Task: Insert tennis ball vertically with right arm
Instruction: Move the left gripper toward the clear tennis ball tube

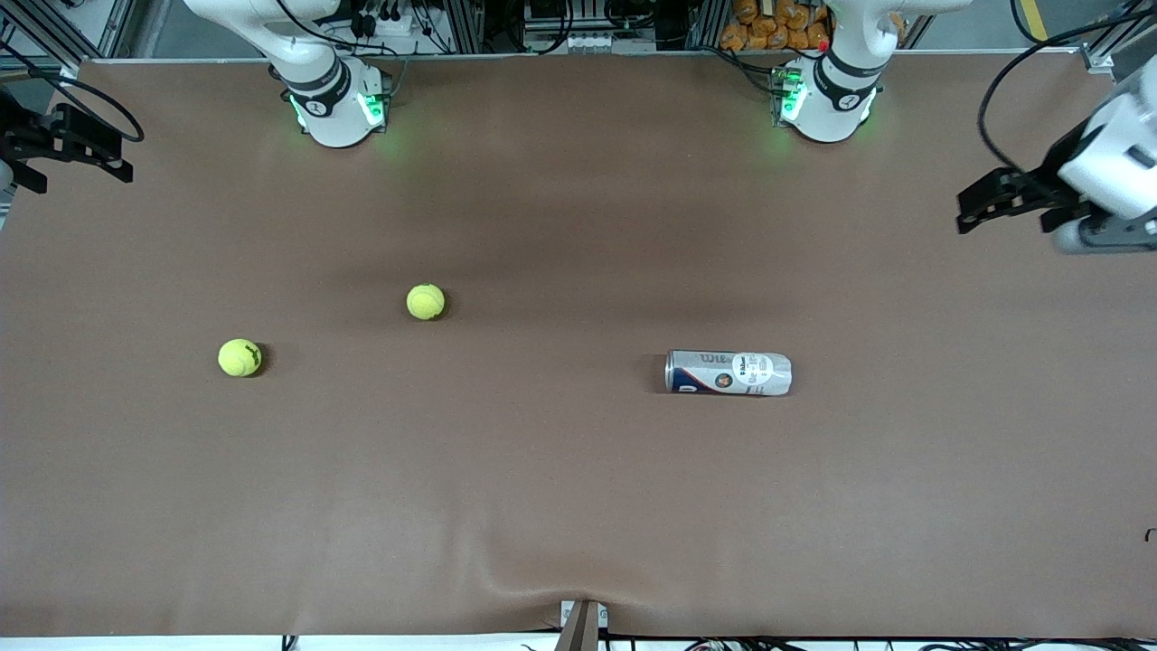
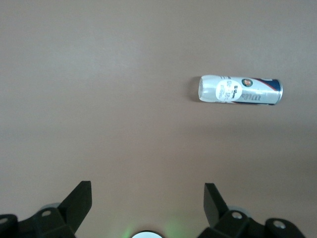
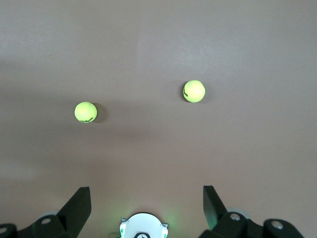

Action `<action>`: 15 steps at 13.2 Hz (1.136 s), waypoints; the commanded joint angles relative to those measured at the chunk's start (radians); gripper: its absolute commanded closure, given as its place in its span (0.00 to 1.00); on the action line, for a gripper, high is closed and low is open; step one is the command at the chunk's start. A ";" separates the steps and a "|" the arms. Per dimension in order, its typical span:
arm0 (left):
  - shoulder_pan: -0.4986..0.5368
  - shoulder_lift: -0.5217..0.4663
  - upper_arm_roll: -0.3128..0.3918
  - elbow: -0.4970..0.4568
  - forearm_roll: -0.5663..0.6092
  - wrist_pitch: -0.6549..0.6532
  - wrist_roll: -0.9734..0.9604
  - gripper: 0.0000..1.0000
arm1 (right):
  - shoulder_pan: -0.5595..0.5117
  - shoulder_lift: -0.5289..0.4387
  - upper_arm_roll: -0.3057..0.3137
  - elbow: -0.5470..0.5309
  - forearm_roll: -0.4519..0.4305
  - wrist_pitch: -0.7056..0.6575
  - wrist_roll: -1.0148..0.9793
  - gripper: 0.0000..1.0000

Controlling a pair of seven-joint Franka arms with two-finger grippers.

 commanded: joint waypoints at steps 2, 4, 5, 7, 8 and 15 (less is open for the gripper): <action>-0.021 0.079 -0.067 0.008 0.002 0.006 0.006 0.00 | -0.008 -0.004 0.003 0.004 0.014 -0.004 0.010 0.00; -0.036 0.112 -0.105 -0.001 0.040 0.029 0.008 0.00 | -0.007 -0.004 0.003 0.004 0.014 -0.004 0.010 0.00; -0.045 0.116 -0.119 -0.022 0.056 0.048 0.006 0.00 | -0.007 -0.004 0.003 0.002 0.014 -0.004 0.010 0.00; -0.068 0.121 -0.150 -0.067 0.076 0.089 0.008 0.00 | -0.009 -0.004 0.003 0.004 0.014 -0.004 0.010 0.00; -0.094 0.136 -0.159 -0.075 0.102 0.092 0.008 0.00 | -0.009 -0.004 0.003 0.002 0.014 -0.004 0.010 0.00; -0.223 0.259 -0.165 -0.076 0.203 0.115 0.079 0.00 | -0.009 -0.004 0.003 0.002 0.014 -0.004 0.010 0.00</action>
